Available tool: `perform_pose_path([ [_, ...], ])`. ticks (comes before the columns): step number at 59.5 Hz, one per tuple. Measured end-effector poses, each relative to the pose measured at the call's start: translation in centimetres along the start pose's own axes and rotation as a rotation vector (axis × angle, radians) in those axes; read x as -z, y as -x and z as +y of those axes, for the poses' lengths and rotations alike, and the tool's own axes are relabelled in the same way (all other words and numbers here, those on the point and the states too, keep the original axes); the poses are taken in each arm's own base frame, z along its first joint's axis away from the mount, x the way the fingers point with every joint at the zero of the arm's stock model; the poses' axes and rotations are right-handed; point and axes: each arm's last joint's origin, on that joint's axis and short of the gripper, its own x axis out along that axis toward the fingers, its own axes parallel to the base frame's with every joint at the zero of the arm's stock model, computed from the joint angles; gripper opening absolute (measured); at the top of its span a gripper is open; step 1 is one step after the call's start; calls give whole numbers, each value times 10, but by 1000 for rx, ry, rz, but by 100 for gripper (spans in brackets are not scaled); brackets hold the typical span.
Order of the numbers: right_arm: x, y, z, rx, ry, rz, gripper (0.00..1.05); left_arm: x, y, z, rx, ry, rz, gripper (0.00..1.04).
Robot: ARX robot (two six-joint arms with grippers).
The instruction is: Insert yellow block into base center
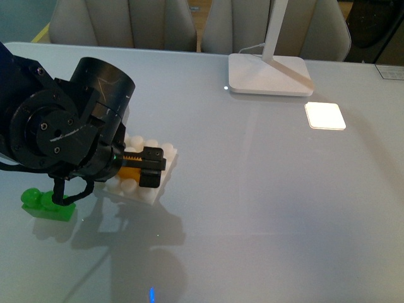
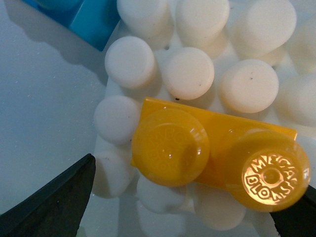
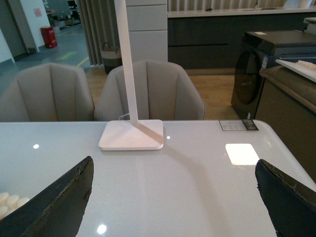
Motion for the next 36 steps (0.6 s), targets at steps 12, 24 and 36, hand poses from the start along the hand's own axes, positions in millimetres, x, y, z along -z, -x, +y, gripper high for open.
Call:
perform_pose_path([
  [12,0,0,0,0,0,0,96,-10,11,-3,44,29,-39,97],
  [24,0,0,0,0,0,0,96,-14,26,-2,71,36,-67,97],
  [36,0,0,0,0,0,0,96,-29,70,42,48,86,-234,97],
])
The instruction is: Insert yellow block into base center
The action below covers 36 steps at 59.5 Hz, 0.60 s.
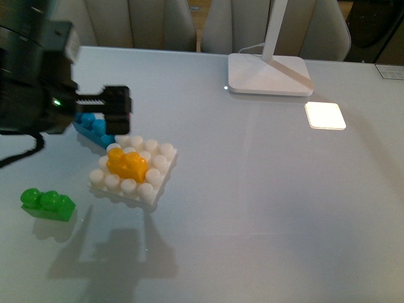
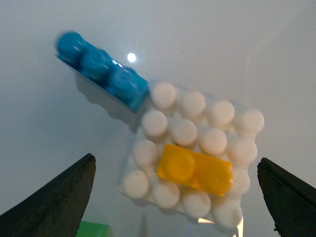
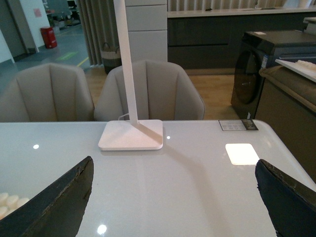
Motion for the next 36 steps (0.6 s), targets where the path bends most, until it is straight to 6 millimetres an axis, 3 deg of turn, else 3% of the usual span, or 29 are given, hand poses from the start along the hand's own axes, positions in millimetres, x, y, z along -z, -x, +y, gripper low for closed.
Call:
perform_pose_path([
  [12,0,0,0,0,0,0,96,-13,52,58,-53,52,-169,97],
  [22,0,0,0,0,0,0,96,2,107,98,-102,109,-249,97],
  [29,0,0,0,0,0,0,96,18,158,131,-155,200,-343,97],
  [32,0,0,0,1,0,0,96,29,176,142,-55,120,-584,84],
  [36,0,0,0,0,0,0,96,41,196,137,-14,27,-748,69],
])
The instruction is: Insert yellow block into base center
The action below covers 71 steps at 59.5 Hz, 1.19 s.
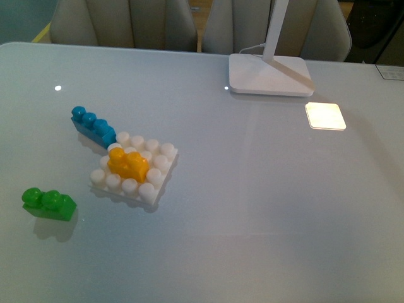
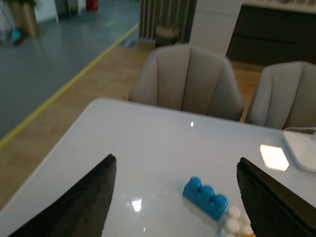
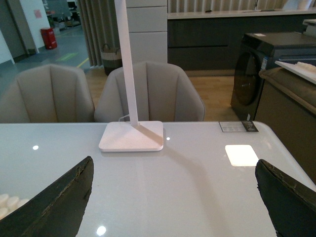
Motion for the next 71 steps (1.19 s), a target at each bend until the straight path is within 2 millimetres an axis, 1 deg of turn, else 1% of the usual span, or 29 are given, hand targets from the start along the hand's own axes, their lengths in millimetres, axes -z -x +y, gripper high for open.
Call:
perform_pose_path([
  [4,0,0,0,-2,0,0,96,-2,9,-7,11,-27,-43,59],
  [6,0,0,0,-2,0,0,96,-1,14,-11,9,-33,-52,51],
  [10,0,0,0,0,0,0,96,2,19,-17,10,-35,-50,41],
  [14,0,0,0,0,0,0,96,6,24,-24,16,-37,-43,26],
  [18,0,0,0,0,0,0,96,8,28,-29,16,-39,-42,16],
  [21,0,0,0,-1,0,0,96,10,31,-32,14,-41,-45,5],
  [22,0,0,0,-1,0,0,96,11,31,-33,14,-42,-50,3],
  [28,0,0,0,-1,0,0,96,19,37,-38,13,-43,-46,3],
  [39,0,0,0,0,0,0,96,16,45,-45,17,-45,-62,3],
  [43,0,0,0,-1,0,0,96,16,48,-51,-9,-43,-61,3],
  [48,0,0,0,-1,0,0,96,15,51,-56,26,-46,-65,3],
  [71,0,0,0,0,0,0,96,15,62,-56,21,-46,-70,3],
])
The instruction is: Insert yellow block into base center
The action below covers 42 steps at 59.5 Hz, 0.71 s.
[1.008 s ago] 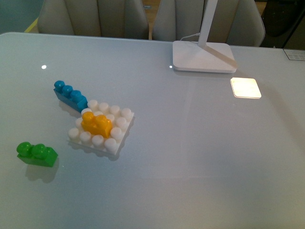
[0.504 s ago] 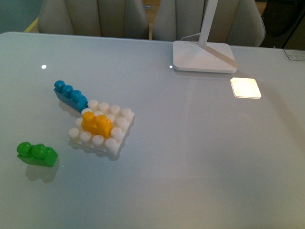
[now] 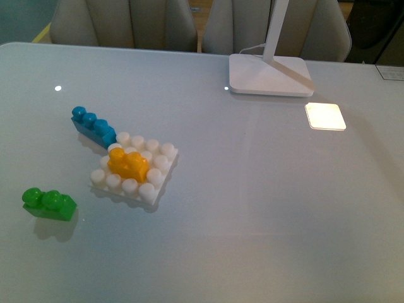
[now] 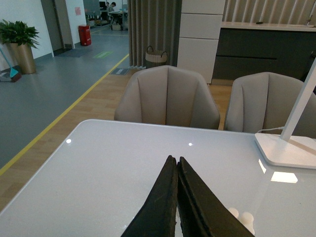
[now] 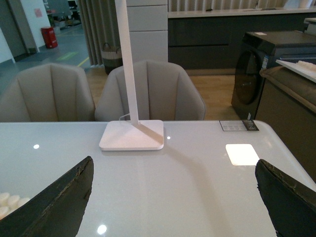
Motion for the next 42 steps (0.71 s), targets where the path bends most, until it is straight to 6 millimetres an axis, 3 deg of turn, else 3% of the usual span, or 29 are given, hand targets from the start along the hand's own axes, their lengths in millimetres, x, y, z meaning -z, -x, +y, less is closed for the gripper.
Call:
perform_pose_path([
  [42,0,0,0,0,0,0,96,3,17,0,0,0,5,3],
])
